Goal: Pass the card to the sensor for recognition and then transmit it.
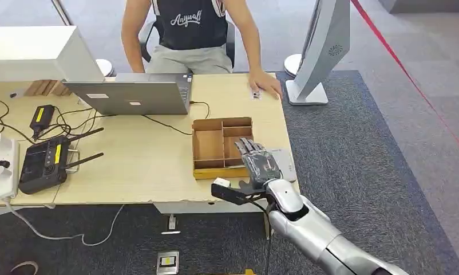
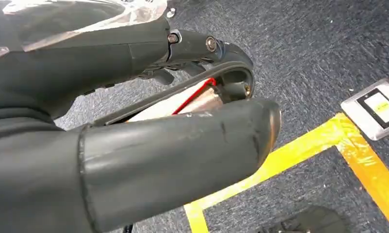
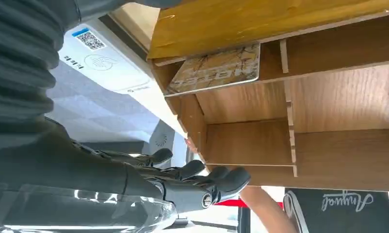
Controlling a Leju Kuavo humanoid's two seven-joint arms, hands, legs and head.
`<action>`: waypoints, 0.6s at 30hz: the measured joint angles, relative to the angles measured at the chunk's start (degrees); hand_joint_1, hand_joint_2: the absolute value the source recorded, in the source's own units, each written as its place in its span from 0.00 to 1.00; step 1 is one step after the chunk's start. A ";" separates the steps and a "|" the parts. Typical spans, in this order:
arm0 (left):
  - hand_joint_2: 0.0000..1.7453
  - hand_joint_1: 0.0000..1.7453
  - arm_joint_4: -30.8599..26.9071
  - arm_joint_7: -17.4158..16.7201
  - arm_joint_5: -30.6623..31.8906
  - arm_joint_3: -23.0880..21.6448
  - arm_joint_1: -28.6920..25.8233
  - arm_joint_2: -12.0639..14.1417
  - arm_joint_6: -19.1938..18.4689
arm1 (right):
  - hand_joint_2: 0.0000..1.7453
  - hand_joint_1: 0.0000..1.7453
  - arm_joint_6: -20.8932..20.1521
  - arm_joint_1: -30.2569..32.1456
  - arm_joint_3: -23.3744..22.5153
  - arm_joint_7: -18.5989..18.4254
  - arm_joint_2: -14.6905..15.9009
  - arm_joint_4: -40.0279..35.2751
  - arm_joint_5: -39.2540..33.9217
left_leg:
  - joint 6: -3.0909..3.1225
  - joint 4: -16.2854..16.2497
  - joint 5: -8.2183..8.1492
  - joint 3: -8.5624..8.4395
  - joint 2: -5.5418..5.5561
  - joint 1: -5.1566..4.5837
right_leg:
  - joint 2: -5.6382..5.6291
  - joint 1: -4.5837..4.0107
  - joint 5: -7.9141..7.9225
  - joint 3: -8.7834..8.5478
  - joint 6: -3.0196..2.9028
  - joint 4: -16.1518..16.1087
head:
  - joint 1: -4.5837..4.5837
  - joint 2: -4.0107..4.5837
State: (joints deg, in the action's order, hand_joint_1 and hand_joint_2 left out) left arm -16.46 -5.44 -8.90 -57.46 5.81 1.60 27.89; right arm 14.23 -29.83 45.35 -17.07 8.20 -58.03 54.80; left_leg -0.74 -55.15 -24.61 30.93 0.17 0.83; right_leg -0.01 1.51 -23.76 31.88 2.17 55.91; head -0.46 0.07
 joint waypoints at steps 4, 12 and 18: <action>0.00 0.00 -0.02 -0.02 0.13 -0.26 0.05 0.02 0.07 | 1.00 0.00 0.05 -0.47 0.00 0.00 -0.29 0.44 -0.72 | 0.00 0.00 0.00 0.00 0.00 0.00 | 0.00 0.00 0.00 0.00 0.00 0.00 | 0.00 0.00; 0.00 0.00 -0.02 -0.55 0.35 -0.87 0.48 0.02 -0.04 | 1.00 0.00 1.01 -0.95 -0.04 0.13 -0.70 1.99 -1.29 | 0.00 0.00 0.00 0.00 0.00 0.00 | 0.00 0.00 0.00 0.00 0.00 0.00 | 0.00 0.00; 0.00 0.00 -0.02 -0.57 0.24 -1.31 0.58 0.02 -0.11 | 1.00 0.00 1.01 -1.41 -0.04 0.48 -1.05 3.08 -1.31 | 0.00 0.00 0.00 0.00 0.00 0.00 | 0.00 0.00 0.00 0.00 0.00 0.00 | 0.00 0.00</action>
State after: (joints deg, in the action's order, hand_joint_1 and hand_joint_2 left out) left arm -16.48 -6.01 -8.66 -58.77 6.39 1.62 27.78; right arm 15.23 -31.23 45.31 -16.59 7.15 -54.95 53.48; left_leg -0.74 -55.16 -24.61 30.93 0.17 0.83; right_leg -0.01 1.51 -23.76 31.88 2.17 55.91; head -0.46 0.07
